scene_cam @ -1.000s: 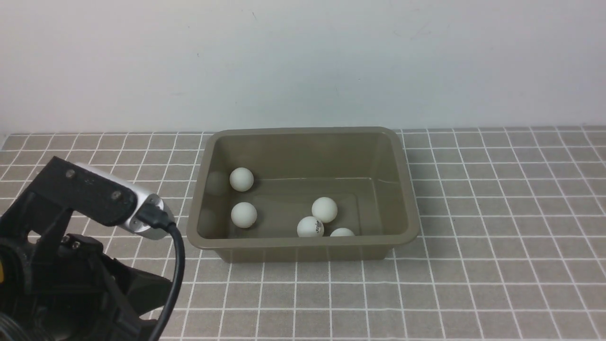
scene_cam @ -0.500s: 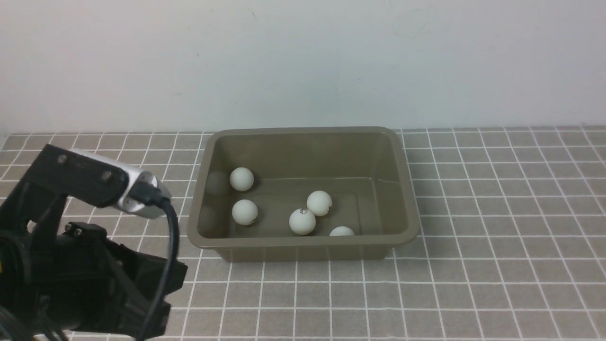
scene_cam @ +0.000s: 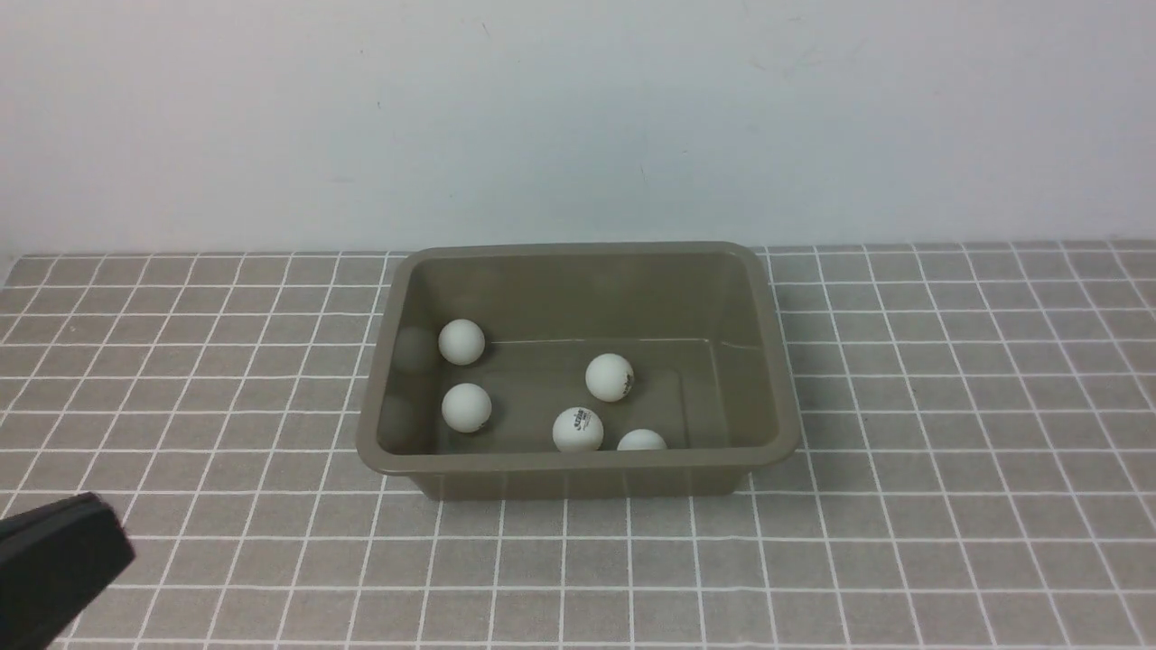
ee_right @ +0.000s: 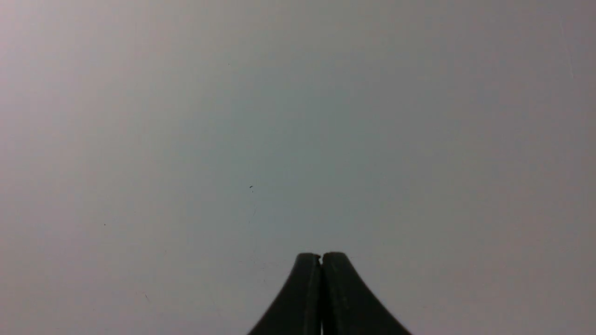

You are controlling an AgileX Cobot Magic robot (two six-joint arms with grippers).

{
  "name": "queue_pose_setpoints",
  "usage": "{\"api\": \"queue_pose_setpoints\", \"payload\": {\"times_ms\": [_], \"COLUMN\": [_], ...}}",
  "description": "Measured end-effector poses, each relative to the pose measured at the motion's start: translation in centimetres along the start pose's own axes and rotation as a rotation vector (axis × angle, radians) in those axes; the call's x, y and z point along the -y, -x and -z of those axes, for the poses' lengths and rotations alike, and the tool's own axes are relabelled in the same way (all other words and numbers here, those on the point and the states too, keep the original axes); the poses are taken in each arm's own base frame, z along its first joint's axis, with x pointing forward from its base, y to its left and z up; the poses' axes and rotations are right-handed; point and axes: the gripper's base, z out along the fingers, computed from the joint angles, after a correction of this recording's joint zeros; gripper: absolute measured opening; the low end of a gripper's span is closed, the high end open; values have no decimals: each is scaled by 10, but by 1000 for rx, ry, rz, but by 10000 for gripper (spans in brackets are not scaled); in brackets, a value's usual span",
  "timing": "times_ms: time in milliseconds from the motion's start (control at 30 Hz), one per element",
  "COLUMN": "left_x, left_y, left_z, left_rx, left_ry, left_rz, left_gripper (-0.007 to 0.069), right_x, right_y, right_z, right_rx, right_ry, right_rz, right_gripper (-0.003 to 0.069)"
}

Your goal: Put the table tennis balls into the box on the grey coffee tablecloth.

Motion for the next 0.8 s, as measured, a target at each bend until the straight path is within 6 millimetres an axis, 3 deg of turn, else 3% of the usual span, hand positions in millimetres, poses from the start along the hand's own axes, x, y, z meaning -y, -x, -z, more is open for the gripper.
{"api": "queue_pose_setpoints", "payload": {"times_ms": [267, 467, 633, 800], "left_x": [9, -2, -30, -64], "left_y": [0, -8, -41, -93], "left_z": [26, 22, 10, -1], "left_rx": [119, 107, 63, -6], "left_ry": [-45, 54, 289, 518], "left_rz": [-28, -217, -259, -221], "left_gripper": [-5, -5, -5, -5], "right_x": [0, 0, 0, 0], "right_y": [-1, -1, -1, -1], "right_z": [0, 0, 0, 0], "right_rx": [-3, -3, -1, 0], "right_ry": [0, 0, 2, 3], "right_rz": [1, 1, 1, 3], "right_gripper": [-13, -13, -13, -13]}}
